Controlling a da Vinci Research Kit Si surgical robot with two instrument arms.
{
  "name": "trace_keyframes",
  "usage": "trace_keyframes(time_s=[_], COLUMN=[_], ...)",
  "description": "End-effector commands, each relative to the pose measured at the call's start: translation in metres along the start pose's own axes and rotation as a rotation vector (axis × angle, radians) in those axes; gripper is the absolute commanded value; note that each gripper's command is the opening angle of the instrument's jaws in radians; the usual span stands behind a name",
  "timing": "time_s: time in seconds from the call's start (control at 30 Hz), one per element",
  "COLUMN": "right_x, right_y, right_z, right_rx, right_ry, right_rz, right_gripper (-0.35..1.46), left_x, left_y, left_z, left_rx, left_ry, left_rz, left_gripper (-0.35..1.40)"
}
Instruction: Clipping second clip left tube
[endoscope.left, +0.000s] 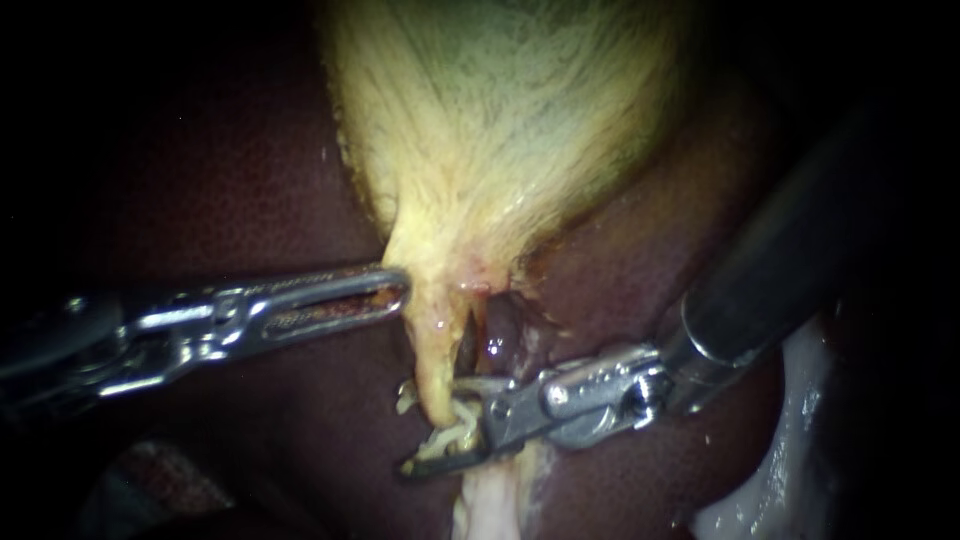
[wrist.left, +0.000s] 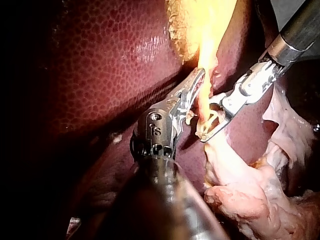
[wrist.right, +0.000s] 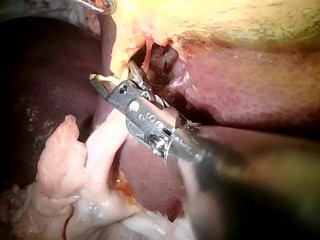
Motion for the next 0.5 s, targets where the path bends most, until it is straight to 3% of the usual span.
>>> trace_keyframes(time_s=[0.03, 0.07, 0.17, 0.5], right_x=[-0.0001, -0.0001, -0.0004, -0.0005], right_y=[0.0000, 0.0000, -0.0003, 0.0002], right_z=[-0.0002, -0.0003, -0.0013, -0.0021], right_rx=[0.001, 0.002, -0.005, -0.011], right_ry=[-0.010, -0.015, -0.056, -0.076], right_rz=[0.001, 0.007, 0.078, 0.113], right_gripper=[0.39, 0.32, -0.34, -0.35], left_x=[0.0000, 0.0000, 0.0001, 0.0001], left_y=[0.0000, 0.0000, 0.0000, -0.0001], left_z=[0.0000, 0.0000, 0.0000, 0.0001], left_rx=[0.001, 0.001, 0.001, 0.000], left_ry=[0.000, 0.000, 0.000, 0.000], left_rz=[0.000, 0.000, 0.000, 0.001], left_gripper=[-0.35, -0.35, -0.35, -0.35])
